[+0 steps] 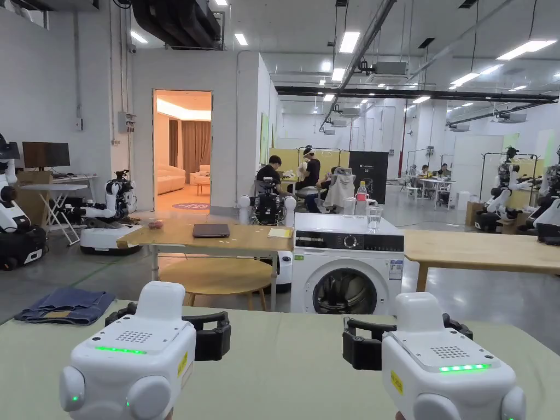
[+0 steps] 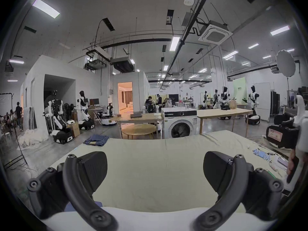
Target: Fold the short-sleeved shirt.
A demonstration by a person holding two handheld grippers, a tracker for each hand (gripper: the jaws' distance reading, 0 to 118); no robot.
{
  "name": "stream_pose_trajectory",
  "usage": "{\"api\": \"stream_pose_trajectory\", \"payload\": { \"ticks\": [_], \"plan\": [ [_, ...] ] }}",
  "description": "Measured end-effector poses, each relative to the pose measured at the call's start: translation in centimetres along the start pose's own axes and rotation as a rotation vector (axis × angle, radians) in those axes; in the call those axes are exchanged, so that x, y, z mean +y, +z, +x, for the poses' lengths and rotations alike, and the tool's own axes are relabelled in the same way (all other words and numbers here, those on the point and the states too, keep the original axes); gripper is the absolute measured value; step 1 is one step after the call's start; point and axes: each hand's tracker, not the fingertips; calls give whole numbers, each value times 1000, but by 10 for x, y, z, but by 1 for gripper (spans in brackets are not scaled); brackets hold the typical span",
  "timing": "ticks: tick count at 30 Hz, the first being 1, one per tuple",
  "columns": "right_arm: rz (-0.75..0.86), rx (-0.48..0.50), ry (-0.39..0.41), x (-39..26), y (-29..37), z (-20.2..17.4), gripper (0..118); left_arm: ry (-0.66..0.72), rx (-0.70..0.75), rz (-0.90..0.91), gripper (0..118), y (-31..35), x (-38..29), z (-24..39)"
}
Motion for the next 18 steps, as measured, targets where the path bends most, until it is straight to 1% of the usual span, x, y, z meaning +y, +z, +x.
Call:
{"api": "stream_pose_trajectory", "payload": {
  "ticks": [2, 4, 6, 7, 8, 10, 12, 14, 18],
  "plan": [
    [7, 12, 13, 1, 2, -2, 118, -2, 7, -1, 114, -1, 0, 0],
    [-1, -1, 10, 4, 1, -6, 118, 2, 7, 0, 114, -1, -1, -1],
    [-22, -39, 6, 5, 0, -9, 118, 11, 2, 0, 114, -1, -1, -1],
    [-8, -75, -3, 4, 1, -10, 118, 13, 0, -1, 114, 0, -2, -1],
    [-2, -83, 1, 4, 2, -12, 118, 13, 1, -1, 114, 0, -2, -1],
    [-2, -58, -8, 4, 4, -11, 118, 11, 4, 0, 114, 1, -2, -1],
    [-26, -21, -43, 7, 5, -10, 118, 11, 2, -1, 114, 2, -2, -1],
    [-33, -25, -62, 10, 6, -9, 118, 11, 4, 1, 114, 2, -2, -2],
    [-48, -49, -73, 16, 8, -12, 118, 12, 4, 4, 114, 3, -1, -3]
  ]
}}
